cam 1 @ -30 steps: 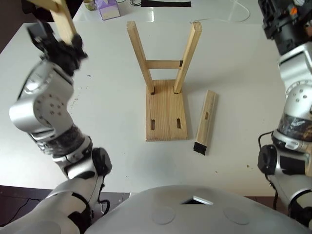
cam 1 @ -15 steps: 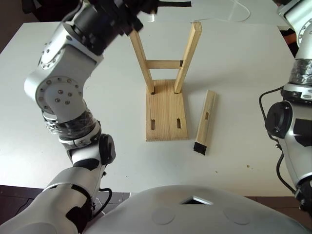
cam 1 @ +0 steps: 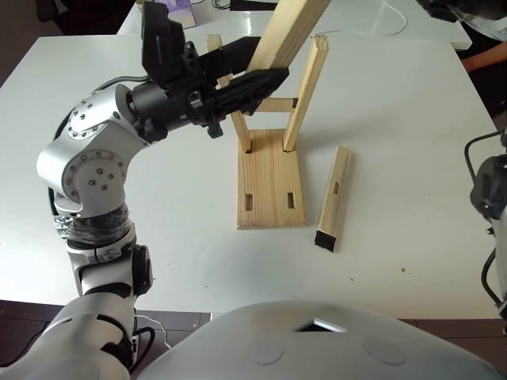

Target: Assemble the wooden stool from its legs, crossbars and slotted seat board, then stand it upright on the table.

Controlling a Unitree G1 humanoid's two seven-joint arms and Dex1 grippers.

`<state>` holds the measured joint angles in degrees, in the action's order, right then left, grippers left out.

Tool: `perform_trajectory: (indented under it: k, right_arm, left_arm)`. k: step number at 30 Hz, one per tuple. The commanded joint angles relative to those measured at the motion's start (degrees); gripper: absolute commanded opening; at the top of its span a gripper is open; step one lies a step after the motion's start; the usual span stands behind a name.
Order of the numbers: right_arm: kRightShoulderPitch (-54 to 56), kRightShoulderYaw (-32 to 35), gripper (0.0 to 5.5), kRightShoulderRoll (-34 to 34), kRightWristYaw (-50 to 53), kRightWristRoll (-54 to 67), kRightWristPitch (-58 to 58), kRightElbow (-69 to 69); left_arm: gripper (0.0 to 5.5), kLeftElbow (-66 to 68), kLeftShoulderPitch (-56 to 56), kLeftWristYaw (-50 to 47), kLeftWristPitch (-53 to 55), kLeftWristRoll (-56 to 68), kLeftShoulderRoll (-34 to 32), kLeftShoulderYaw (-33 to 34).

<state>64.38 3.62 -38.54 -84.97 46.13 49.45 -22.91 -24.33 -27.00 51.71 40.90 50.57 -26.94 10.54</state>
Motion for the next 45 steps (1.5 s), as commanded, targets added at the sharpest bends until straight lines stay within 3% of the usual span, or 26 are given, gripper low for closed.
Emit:
perform_trajectory:
  k: [1,9,21,31,32,37,40,45]
  right_arm:
    - [2.57,-0.30,3.74,-0.27,-2.49,0.61,2.15,1.63]
    - [2.76,1.33,3.74,0.64,-1.43,2.51,5.45,4.84]
    - [0.19,2.06,2.07,1.47,0.18,1.88,6.18,4.90]
    - [-1.60,4.04,2.06,2.07,3.34,3.50,8.01,7.72]
    - [-1.89,4.26,2.06,2.19,4.01,3.44,7.85,8.02]
    - [-4.49,6.09,2.06,2.49,9.03,3.19,6.68,10.41]
    - [-7.51,7.03,2.06,1.27,11.45,1.03,3.61,12.36]
    - [-13.59,3.88,2.06,-2.66,7.33,-2.69,-2.24,17.33]
  left_arm:
    - [2.03,0.33,1.82,1.91,-2.27,-1.76,-2.02,-1.91]
    - [2.03,0.07,4.42,3.44,-5.12,-4.56,-3.36,-5.41]
    - [2.03,0.40,5.13,3.57,-5.25,-4.63,-4.20,-6.08]
    - [2.03,2.84,3.93,2.05,-5.49,-3.30,-3.16,-4.98]
    - [2.40,3.16,3.78,1.52,-5.01,-2.74,-3.00,-4.67]
    - [3.23,3.57,7.53,-0.03,-5.87,-5.46,-3.91,-5.84]
    - [3.26,4.75,14.42,0.75,-10.10,-11.52,-6.44,-6.22]
    - [3.26,7.84,25.70,-7.68,-14.19,-13.66,-3.88,4.54]
